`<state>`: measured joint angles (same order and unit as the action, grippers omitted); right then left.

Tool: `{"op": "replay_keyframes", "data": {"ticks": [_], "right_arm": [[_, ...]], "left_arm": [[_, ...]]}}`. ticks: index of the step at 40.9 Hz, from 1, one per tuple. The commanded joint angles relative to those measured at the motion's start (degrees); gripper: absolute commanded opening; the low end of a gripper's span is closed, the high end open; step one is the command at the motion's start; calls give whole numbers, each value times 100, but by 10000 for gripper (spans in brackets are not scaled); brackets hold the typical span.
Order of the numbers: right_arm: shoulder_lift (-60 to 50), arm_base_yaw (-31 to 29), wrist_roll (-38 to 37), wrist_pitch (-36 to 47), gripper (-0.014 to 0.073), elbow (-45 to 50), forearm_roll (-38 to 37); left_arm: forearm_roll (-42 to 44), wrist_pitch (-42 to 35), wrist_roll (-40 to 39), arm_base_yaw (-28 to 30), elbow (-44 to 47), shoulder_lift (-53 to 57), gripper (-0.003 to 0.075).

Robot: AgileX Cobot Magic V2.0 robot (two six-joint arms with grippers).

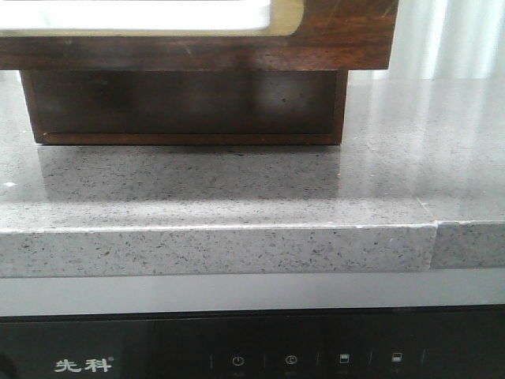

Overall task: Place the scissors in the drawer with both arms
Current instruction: 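Lift the scissors with the right gripper and carry them over the open drawer, then lower the scissors into the drawer and open the right gripper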

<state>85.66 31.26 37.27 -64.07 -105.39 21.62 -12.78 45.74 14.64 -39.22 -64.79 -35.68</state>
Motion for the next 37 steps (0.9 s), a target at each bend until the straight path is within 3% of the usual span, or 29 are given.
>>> {"op": "replay_keyframes", "data": {"ticks": [1,10,31,34,37], "right_arm": [[111,153,365,566,92,-154,153],[664,199,542,908,92,-154,-290],[1295,199,807,699,94,-154,-682],[1311,199,801,655,124,-154,-716],[1311,199,801,641,224,-154,-716]], "left_arm": [[-73,-491,5,-47,-140,-67,493],[-73,-491,5,-47,-140,-67,493],[-73,-491,5,-47,-140,-67,493],[-73,-491,5,-47,-140,-67,493],[-73,-491,5,-47,-140,-67,493]]}}
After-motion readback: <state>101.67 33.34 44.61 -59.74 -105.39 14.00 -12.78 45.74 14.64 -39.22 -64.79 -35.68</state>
